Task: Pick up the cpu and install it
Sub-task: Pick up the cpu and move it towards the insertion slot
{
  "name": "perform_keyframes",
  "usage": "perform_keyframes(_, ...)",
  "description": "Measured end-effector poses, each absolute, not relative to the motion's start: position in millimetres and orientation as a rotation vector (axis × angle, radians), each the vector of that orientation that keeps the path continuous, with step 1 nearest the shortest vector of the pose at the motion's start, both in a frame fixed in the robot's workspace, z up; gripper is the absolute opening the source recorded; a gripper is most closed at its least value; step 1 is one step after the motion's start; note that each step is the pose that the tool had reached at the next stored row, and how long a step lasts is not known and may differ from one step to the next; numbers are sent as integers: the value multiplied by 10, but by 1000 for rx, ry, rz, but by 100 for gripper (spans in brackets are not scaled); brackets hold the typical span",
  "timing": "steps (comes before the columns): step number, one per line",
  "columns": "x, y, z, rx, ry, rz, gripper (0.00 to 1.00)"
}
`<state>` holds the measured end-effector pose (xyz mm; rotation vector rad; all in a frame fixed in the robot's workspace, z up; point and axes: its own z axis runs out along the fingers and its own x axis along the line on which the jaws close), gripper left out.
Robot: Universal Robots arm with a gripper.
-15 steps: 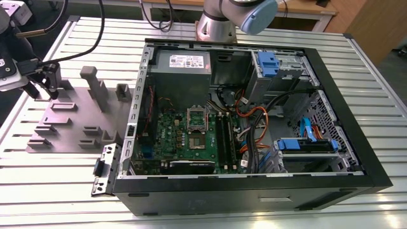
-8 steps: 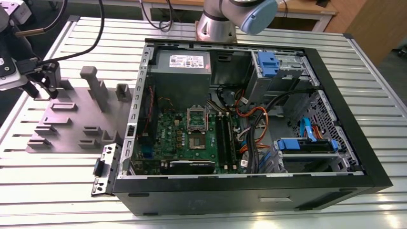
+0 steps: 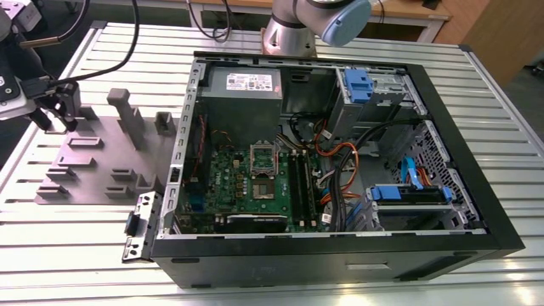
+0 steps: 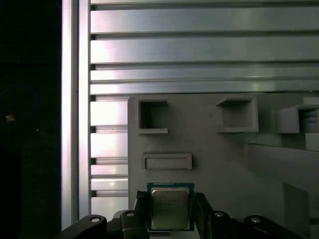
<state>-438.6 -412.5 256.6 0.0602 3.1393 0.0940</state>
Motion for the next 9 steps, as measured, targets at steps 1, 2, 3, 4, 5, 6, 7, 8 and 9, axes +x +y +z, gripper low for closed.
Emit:
perform_keyframes(1,-4386,-4125,2571,60,3139,94,47)
perform_keyframes(2,-4386,-4125,2577,60,3139,94,47)
perform_keyframes(3,-4386,-4125,2582,60,3139,94,47)
perform_keyframes(4,-4386,-4125,2587,60,3139,94,47)
perform_keyframes(5,-4386,-4125,2592,60,3139,94,47)
perform_keyframes(6,-4386,-4125,2597,60,3139,94,47)
perform_keyframes(7,-4386,-4125,2602,60,3139,94,47)
perform_keyframes(8,-4386,-4125,2607,60,3139,94,47)
perform_keyframes(9,-4386,-4125,2613,60,3139,94,47)
